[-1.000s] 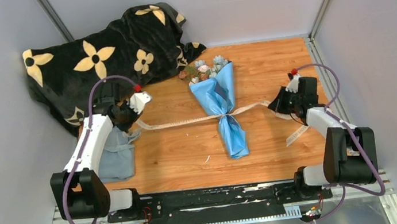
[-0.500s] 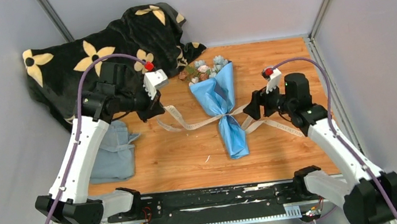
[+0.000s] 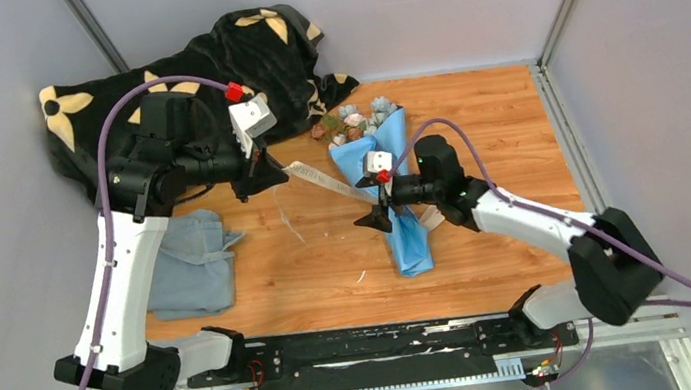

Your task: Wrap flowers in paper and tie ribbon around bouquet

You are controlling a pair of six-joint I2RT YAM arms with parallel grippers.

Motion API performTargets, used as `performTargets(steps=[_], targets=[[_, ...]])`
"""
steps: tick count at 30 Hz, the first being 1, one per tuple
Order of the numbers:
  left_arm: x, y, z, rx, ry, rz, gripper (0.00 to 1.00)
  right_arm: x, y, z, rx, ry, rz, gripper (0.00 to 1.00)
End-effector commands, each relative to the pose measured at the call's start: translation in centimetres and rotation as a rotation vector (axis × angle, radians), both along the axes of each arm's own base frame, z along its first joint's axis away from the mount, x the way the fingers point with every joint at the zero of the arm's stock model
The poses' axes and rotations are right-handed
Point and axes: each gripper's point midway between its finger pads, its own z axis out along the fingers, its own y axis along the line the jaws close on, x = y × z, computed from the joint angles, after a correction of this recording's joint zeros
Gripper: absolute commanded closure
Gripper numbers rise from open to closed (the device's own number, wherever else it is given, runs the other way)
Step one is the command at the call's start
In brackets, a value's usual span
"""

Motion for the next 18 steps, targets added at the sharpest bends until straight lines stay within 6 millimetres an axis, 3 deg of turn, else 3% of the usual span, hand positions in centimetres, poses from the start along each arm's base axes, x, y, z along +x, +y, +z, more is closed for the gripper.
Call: performTargets(steps=[1, 4, 6, 10, 12, 15, 18], targets=[[-1.4, 0.0, 0.7, -0.017, 0.023, -0.014, 1.0, 2.2, 1.8, -0.1, -0.009, -0.136, 0.049, 0.14], [-1.4, 0.1, 0.8, -0.007, 0.013, -0.008, 1.0, 3.2, 2.2, -1.8, -0.052, -0.101, 0.037, 0.23], [-1.3, 0.4, 0.7, 0.006, 0.002, 0.0, 1.0, 3.8, 2.0, -2.6, -0.063, -0.081, 0.012, 0.34], [-1.2, 0.9, 0.4, 0.036, -0.007, 0.019, 1.0, 4.5, 1.3, -3.0, -0.039, -0.056, -0.056, 0.82], [-1.0, 1.3, 0.1, 0.059, -0.018, 0.036, 1.0, 4.7, 0.7, -3.3, -0.046, -0.041, -0.091, 0.96], [0.1, 2.8, -1.7, 0.15, -0.045, 0.088, 1.0, 4.7, -0.3, -3.1, -0.052, -0.012, -0.131, 1.0], [0.9, 4.9, -7.3, 0.309, -0.017, 0.102, 1.0, 4.6, -1.4, -2.8, -0.066, 0.0, -0.173, 1.0]])
